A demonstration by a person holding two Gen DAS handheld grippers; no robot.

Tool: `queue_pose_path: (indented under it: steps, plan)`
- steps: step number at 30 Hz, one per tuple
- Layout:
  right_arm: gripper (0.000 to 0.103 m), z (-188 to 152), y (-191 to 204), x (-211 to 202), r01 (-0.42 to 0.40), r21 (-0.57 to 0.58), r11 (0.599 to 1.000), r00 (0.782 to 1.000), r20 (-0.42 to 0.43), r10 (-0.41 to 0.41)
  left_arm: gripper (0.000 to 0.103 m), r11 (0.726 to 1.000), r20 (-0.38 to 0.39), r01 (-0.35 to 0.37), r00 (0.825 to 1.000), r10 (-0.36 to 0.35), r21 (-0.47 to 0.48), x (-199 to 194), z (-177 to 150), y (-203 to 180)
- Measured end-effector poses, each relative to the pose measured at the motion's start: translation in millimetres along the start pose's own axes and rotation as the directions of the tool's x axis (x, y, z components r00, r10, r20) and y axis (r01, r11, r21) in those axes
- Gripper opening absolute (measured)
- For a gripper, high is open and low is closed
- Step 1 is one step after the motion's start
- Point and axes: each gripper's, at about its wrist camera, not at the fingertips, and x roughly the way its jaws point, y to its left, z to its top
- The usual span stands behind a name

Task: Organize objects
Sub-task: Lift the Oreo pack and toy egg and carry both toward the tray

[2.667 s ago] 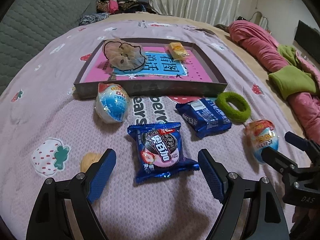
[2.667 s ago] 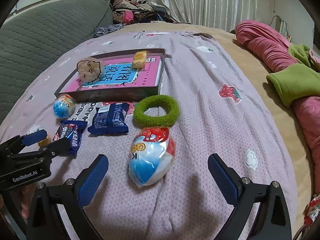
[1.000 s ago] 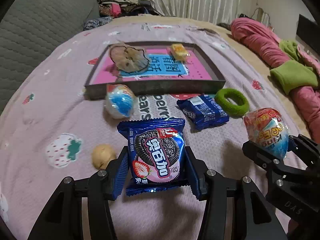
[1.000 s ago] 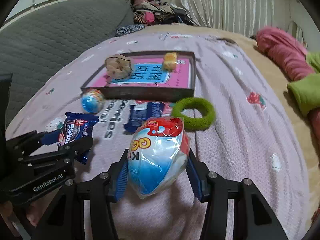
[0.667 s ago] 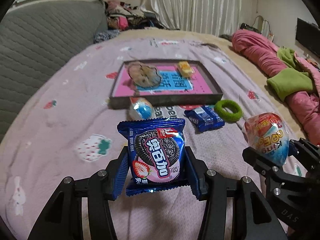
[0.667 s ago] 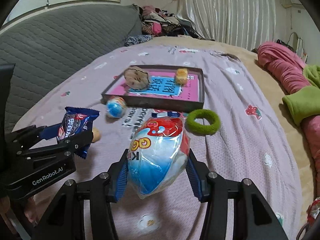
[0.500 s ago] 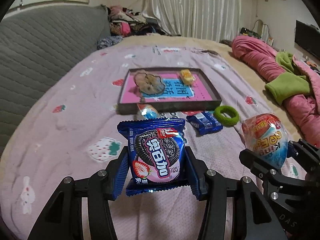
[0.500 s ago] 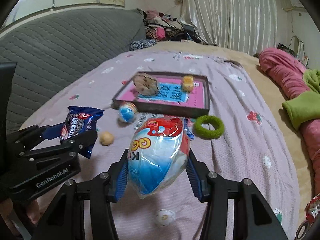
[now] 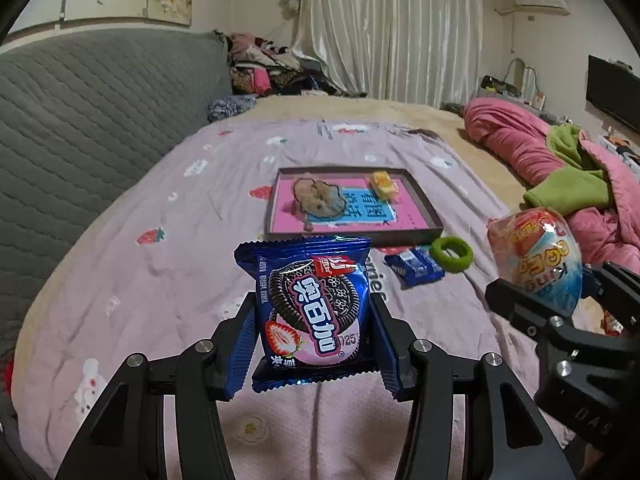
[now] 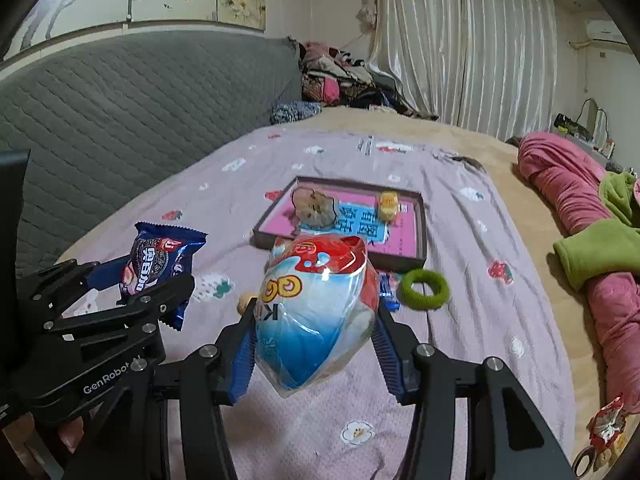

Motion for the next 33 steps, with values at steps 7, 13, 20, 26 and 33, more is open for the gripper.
queue_pose_path:
  steps: [7,13,20,26,33]
  plan:
    - [0.052,15,6,-10,0.024,-0.006,1.000,0.999,0.031,-0.023,0.054,1.000,0.033,0.009,0.999,-0.008,-0.022,-13,11,12]
    - [0.052,22,9,-13,0.029,-0.009,1.000,0.999,0.046,-0.028,0.054,0.999,0.041,0.001,0.999,0.000,-0.032,-16,16,18]
    - [0.053,31,8,-13,0.032,-0.014,0.999,0.998,0.049,-0.031,0.054,0.999,0.048,-0.001,0.999,0.003,-0.040,-15,25,25]
    - [0.053,43,6,-11,0.028,-0.011,1.000,0.998,0.062,-0.027,0.054,1.000,0.053,-0.004,0.999,0.006,-0.030,-10,35,27]
    - [0.053,60,8,-9,0.043,-0.031,0.999,0.996,0.074,-0.041,0.054,0.999,0.062,-0.001,0.998,0.003,-0.035,-6,48,30]
